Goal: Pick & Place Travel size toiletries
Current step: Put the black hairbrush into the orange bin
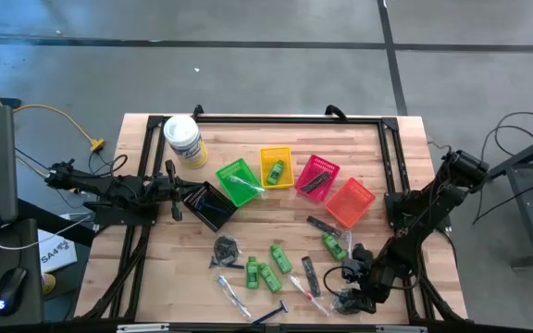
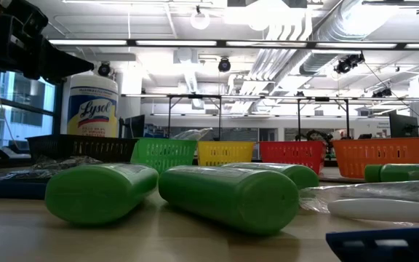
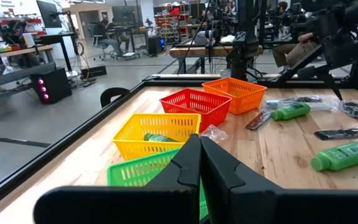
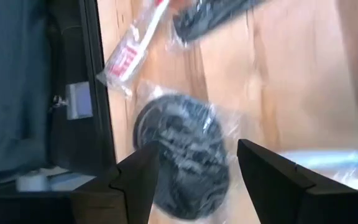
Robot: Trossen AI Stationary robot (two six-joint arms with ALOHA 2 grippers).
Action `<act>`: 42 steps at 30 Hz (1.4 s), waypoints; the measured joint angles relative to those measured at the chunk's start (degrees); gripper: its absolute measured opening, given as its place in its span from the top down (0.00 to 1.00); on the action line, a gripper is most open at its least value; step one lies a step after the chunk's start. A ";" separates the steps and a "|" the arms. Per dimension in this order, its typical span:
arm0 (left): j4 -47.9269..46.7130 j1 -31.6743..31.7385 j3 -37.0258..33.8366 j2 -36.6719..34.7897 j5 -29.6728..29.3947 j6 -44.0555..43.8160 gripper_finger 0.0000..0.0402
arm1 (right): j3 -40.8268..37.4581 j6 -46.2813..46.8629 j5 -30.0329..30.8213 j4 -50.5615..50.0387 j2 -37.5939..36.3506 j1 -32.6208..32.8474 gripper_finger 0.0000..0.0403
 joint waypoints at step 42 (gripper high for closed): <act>-0.15 0.01 0.00 0.02 0.00 -0.04 1.00 | -0.02 -8.88 1.86 -0.48 6.66 -3.44 0.78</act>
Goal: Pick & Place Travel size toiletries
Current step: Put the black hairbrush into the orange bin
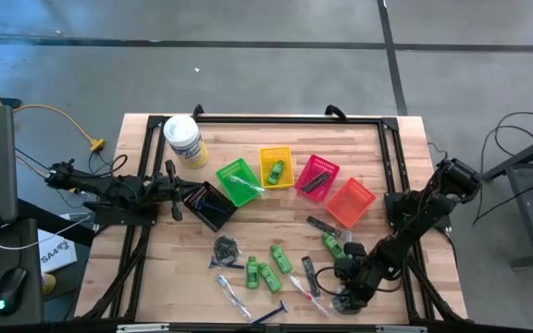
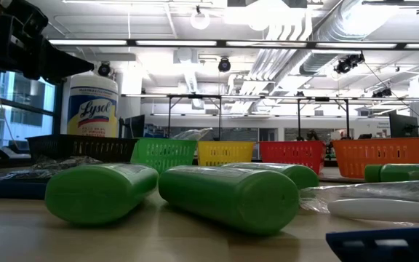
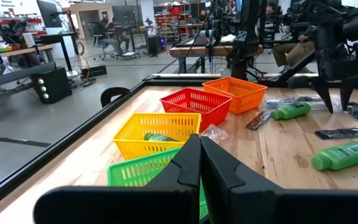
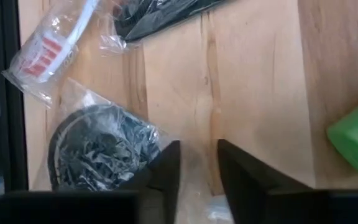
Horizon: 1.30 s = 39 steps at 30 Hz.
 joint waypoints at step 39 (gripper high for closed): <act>0.22 -0.02 -0.02 0.00 -0.04 1.11 1.00 | 0.00 -19.63 22.65 -1.21 -21.55 7.72 0.99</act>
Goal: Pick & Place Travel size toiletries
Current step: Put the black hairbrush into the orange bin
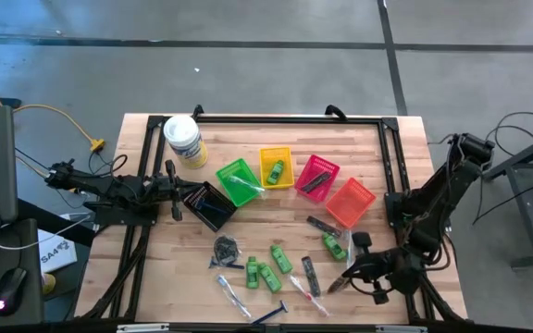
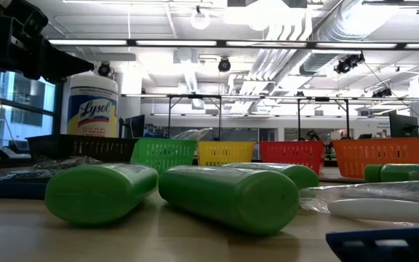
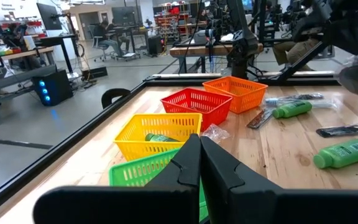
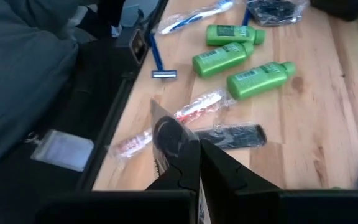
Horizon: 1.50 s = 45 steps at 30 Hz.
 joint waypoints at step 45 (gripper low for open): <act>0.00 0.02 0.02 0.00 0.02 -0.02 1.00 | -10.47 -28.58 -3.49 6.06 -25.20 -13.28 0.99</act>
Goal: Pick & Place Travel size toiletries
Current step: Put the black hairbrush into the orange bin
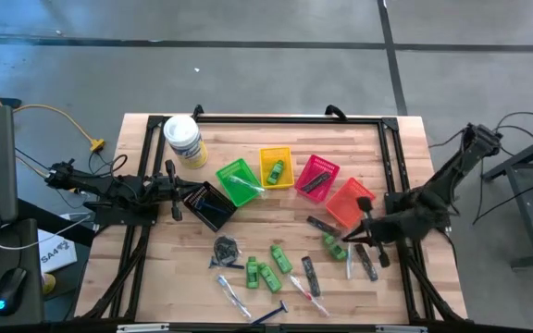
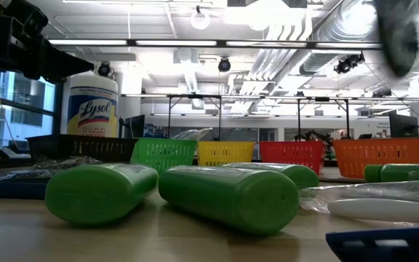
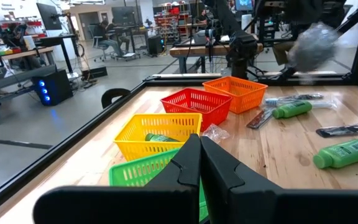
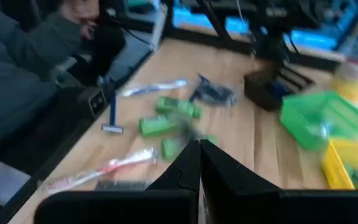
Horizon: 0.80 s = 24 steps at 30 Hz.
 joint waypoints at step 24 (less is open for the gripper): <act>-0.25 0.00 0.00 -0.01 0.00 0.16 1.00 | -8.11 -5.34 -9.29 -11.30 -29.12 -21.45 0.99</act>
